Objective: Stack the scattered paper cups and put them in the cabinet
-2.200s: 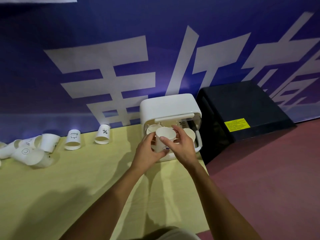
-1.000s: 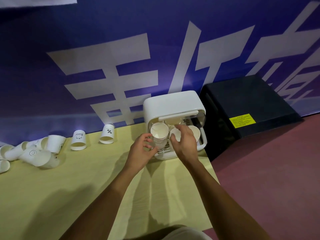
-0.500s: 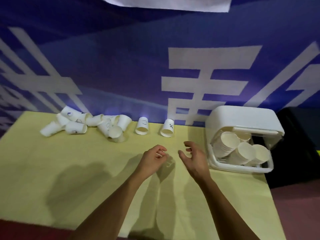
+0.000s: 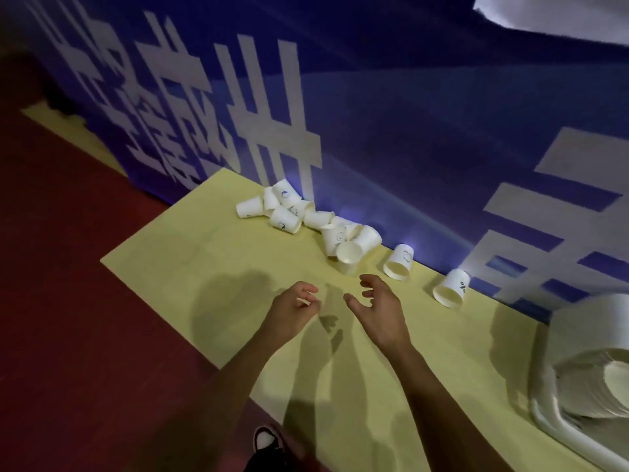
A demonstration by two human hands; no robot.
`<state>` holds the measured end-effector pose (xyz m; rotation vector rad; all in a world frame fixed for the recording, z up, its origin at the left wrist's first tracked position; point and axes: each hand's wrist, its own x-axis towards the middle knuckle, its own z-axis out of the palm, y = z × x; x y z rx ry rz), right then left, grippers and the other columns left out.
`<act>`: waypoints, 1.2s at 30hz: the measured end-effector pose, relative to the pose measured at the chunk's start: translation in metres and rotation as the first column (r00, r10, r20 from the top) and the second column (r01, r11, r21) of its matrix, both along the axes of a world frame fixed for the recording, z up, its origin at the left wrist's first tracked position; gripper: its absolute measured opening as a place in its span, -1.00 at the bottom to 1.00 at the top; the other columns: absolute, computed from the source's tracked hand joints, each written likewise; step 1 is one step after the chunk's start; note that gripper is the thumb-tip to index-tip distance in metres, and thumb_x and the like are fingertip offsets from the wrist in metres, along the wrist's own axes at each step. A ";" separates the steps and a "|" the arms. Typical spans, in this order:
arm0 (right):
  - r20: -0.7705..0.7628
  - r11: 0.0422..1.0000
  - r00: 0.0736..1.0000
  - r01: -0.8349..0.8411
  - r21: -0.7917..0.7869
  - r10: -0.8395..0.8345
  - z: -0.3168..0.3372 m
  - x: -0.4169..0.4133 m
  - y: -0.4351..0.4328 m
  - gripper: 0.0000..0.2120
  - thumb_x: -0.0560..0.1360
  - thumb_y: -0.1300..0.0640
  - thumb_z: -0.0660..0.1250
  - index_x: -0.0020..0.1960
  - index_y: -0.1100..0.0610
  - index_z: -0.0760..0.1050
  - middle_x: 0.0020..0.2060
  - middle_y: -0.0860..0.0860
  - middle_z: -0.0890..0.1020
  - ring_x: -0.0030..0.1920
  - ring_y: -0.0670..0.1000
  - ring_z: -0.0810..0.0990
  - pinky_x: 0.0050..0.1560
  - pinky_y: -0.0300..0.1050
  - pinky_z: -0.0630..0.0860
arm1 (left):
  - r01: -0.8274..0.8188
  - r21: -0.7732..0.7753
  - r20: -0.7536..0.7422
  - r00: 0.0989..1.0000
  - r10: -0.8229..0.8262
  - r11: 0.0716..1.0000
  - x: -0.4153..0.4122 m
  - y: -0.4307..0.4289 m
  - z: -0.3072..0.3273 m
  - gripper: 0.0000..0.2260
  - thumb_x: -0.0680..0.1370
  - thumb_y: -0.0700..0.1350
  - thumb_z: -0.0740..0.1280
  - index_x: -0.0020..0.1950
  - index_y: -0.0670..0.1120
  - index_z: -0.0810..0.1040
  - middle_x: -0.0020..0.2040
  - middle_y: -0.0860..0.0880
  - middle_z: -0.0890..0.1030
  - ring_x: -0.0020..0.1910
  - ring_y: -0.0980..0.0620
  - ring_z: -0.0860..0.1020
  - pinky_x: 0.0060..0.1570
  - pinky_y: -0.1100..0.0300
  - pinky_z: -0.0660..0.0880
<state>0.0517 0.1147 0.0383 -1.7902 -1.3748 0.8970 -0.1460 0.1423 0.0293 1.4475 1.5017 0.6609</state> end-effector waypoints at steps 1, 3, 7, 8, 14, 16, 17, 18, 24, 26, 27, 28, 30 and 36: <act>0.006 1.000 1.000 -0.018 -0.002 0.018 0.000 -0.009 0.009 -0.48 0.49 -0.06 0.45 0.39 0.03 0.43 0.25 -0.09 0.56 0.10 -0.09 0.56 0.12 -0.09 0.52 | -0.015 0.002 0.004 1.000 0.015 1.000 -0.009 0.007 -0.002 -0.84 0.48 -0.12 0.45 0.01 0.08 0.58 -0.16 0.08 0.64 -0.25 0.10 0.58 -0.12 0.24 0.46; 0.024 0.999 0.999 -0.041 -0.007 0.041 -0.002 -0.028 0.028 -0.48 0.50 -0.05 0.46 0.40 0.04 0.43 0.26 -0.08 0.56 0.10 -0.08 0.57 0.13 -0.06 0.52 | -0.039 0.006 0.009 0.999 0.039 0.999 -0.028 0.025 -0.007 -0.84 0.47 -0.11 0.46 0.01 0.09 0.59 -0.17 0.08 0.64 -0.23 0.10 0.59 -0.10 0.23 0.48; 0.057 0.998 0.997 -0.052 -0.033 0.054 -0.014 -0.074 0.079 -0.47 0.49 -0.07 0.46 0.39 0.07 0.44 0.26 -0.07 0.56 0.09 -0.07 0.57 0.11 -0.07 0.53 | -0.039 0.015 0.002 0.999 0.039 0.999 -0.071 0.077 -0.018 -0.83 0.49 -0.12 0.46 0.03 0.07 0.58 -0.13 0.07 0.64 -0.13 0.03 0.61 -0.08 0.28 0.50; 0.069 0.998 0.996 -0.048 -0.037 0.051 -0.018 -0.087 0.094 -0.47 0.49 -0.08 0.46 0.38 0.07 0.44 0.26 -0.06 0.56 0.08 -0.08 0.57 0.10 -0.07 0.53 | -0.033 0.018 -0.004 0.999 0.033 0.999 -0.083 0.094 -0.021 -0.83 0.49 -0.12 0.46 0.04 0.06 0.58 -0.12 0.07 0.63 -0.12 0.04 0.61 -0.07 0.30 0.49; 0.091 0.996 0.996 0.004 -0.094 0.005 -0.037 -0.162 0.181 -0.46 0.48 -0.06 0.47 0.39 0.06 0.44 0.28 -0.05 0.56 0.12 -0.05 0.58 0.13 -0.07 0.53 | 0.014 -0.026 -0.012 1.000 -0.014 1.000 -0.158 0.198 -0.038 -0.81 0.49 -0.13 0.46 0.08 0.02 0.57 -0.07 0.08 0.59 -0.12 0.07 0.58 -0.07 0.31 0.47; 0.114 0.992 0.993 0.004 -0.125 0.010 -0.042 -0.177 0.207 -0.46 0.49 -0.06 0.46 0.40 0.07 0.43 0.29 -0.04 0.55 0.16 -0.04 0.58 0.15 -0.07 0.52 | 0.028 -0.040 -0.013 1.000 -0.028 0.999 -0.178 0.232 -0.042 -0.79 0.48 -0.13 0.48 0.08 0.01 0.57 -0.05 0.06 0.58 -0.13 0.07 0.56 -0.09 0.34 0.46; 0.123 0.991 0.992 0.009 -0.136 0.008 -0.045 -0.183 0.219 -0.45 0.49 -0.06 0.46 0.40 0.08 0.43 0.29 -0.03 0.55 0.18 -0.03 0.56 0.17 -0.07 0.52 | 0.031 -0.043 -0.016 0.999 -0.031 0.999 -0.187 0.249 -0.045 -0.77 0.47 -0.14 0.50 0.07 0.01 0.56 -0.05 0.05 0.58 -0.13 0.06 0.56 -0.09 0.33 0.45; 0.138 0.990 0.990 0.015 -0.140 0.005 -0.047 -0.188 0.230 -0.45 0.49 -0.05 0.46 0.41 0.09 0.43 0.29 -0.01 0.55 0.21 -0.01 0.55 0.20 -0.07 0.50 | 0.031 -0.041 -0.020 0.999 -0.032 0.999 -0.194 0.266 -0.047 -0.76 0.46 -0.14 0.51 0.06 0.02 0.55 -0.04 0.04 0.57 -0.13 0.04 0.55 -0.10 0.30 0.46; 0.297 0.991 0.955 0.028 -0.127 0.012 -0.059 -0.201 0.299 -0.48 0.46 -0.06 0.44 0.34 0.14 0.49 0.24 0.05 0.58 0.24 0.14 0.50 0.28 -0.02 0.40 | 0.065 0.081 -0.118 0.992 -0.056 0.995 -0.218 0.354 -0.075 -0.64 0.42 -0.23 0.51 0.18 -0.11 0.55 0.14 -0.07 0.56 0.04 -0.07 0.55 0.07 0.10 0.51; 0.344 0.991 0.939 0.048 -0.128 -0.001 -0.066 -0.204 0.318 -0.45 0.40 -0.13 0.36 0.30 0.12 0.50 0.18 0.03 0.58 0.19 0.13 0.50 0.21 -0.01 0.41 | 0.078 0.114 -0.181 0.982 -0.057 0.990 -0.221 0.379 -0.087 -0.55 0.40 -0.20 0.52 0.27 -0.13 0.53 0.20 -0.10 0.55 0.16 -0.12 0.51 0.18 0.02 0.47; 0.366 0.990 0.931 0.058 -0.131 -0.006 -0.070 -0.205 0.325 -0.43 0.38 -0.15 0.33 0.31 0.11 0.49 0.19 0.02 0.57 0.19 0.12 0.48 0.21 0.00 0.41 | 0.086 0.115 -0.218 0.974 -0.059 0.990 -0.222 0.389 -0.094 -0.50 0.39 -0.17 0.52 0.31 -0.11 0.51 0.24 -0.09 0.54 0.21 -0.14 0.48 0.22 0.03 0.42; 0.385 0.989 0.923 0.066 -0.132 -0.010 -0.074 -0.206 0.331 -0.41 0.37 -0.16 0.32 0.32 0.10 0.48 0.21 0.01 0.55 0.20 0.12 0.46 0.23 0.02 0.40 | 0.098 0.116 -0.251 0.966 -0.066 0.988 -0.222 0.398 -0.100 -0.46 0.38 -0.13 0.53 0.34 -0.08 0.49 0.29 -0.08 0.52 0.25 -0.14 0.45 0.25 0.04 0.36; 0.420 0.988 0.907 0.093 -0.126 -0.032 -0.082 -0.207 0.338 -0.40 0.36 -0.17 0.32 0.33 0.08 0.46 0.24 0.00 0.53 0.21 0.11 0.44 0.24 0.04 0.40 | 0.135 0.108 -0.305 0.947 -0.096 0.985 -0.220 0.410 -0.112 -0.36 0.37 -0.04 0.54 0.42 -0.03 0.42 0.36 -0.04 0.48 0.31 -0.14 0.41 0.28 0.03 0.29; 0.531 0.982 0.848 0.111 -0.154 -0.013 -0.110 -0.206 0.341 -0.42 0.39 -0.17 0.21 0.35 0.05 0.43 0.22 0.01 0.53 0.18 0.14 0.46 0.13 0.04 0.39 | 0.125 0.051 -0.299 0.948 -0.105 0.991 -0.208 0.417 -0.138 -0.29 0.34 -0.01 0.57 0.44 0.00 0.41 0.31 -0.05 0.54 0.29 -0.16 0.46 0.24 -0.06 0.41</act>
